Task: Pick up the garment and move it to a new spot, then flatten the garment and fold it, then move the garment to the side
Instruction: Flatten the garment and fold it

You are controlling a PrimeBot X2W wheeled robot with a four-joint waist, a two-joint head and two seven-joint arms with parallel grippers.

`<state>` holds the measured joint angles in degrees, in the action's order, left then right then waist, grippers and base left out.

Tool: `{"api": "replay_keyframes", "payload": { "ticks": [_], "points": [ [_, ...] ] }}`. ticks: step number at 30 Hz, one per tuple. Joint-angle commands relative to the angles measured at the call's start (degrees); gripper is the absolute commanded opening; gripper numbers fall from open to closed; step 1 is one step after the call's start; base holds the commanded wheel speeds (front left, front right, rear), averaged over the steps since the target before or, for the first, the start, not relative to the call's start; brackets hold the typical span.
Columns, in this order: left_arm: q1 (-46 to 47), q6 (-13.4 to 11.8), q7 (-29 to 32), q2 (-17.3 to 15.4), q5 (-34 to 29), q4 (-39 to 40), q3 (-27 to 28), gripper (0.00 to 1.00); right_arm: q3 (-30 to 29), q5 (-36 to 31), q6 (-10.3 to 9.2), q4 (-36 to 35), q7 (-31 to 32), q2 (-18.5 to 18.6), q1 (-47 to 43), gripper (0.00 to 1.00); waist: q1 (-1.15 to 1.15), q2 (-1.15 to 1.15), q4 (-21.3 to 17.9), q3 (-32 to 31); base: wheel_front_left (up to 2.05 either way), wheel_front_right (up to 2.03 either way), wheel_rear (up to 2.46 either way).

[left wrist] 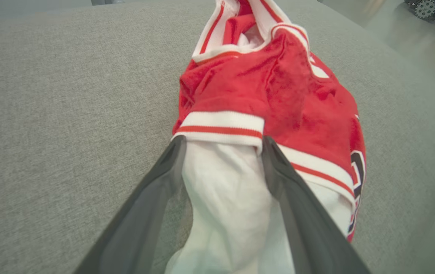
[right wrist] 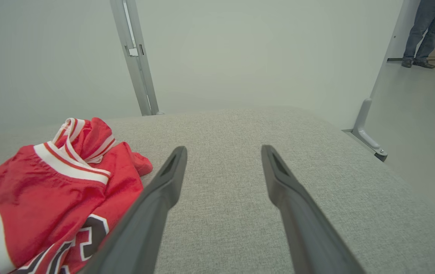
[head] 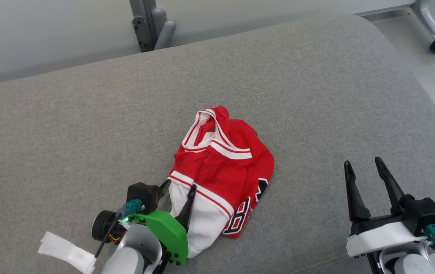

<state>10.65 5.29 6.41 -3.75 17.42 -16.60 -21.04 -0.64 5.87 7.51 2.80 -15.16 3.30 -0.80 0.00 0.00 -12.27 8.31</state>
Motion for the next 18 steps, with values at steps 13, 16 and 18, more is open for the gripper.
{"api": "replay_keyframes", "payload": {
  "ticks": [13, 16, 18],
  "points": [
    [4.07, 1.26, 2.26, -1.53, 4.70, 4.44, 0.51, 0.00, -0.72, 0.15, -0.04, 0.11, 0.01, -0.22, 0.41, 1.00, 0.00, 0.00, 1.38, 0.68, 0.00, 0.00, 0.00],
    [5.34, 1.32, 5.10, -3.78, 7.38, 10.41, 3.35, 0.00, -0.97, -0.10, -0.05, 0.11, 0.01, -0.24, 0.14, 1.00, 0.00, 0.00, 2.32, 0.53, 0.00, 0.00, 0.00],
    [6.83, 1.22, 7.54, -6.21, 8.65, 14.32, 5.64, 0.00, -0.88, -0.20, -0.05, 0.09, 0.01, -0.25, 0.29, 1.00, 0.00, 0.00, 2.96, 0.45, 0.00, 0.00, 0.00]
  ]
}}
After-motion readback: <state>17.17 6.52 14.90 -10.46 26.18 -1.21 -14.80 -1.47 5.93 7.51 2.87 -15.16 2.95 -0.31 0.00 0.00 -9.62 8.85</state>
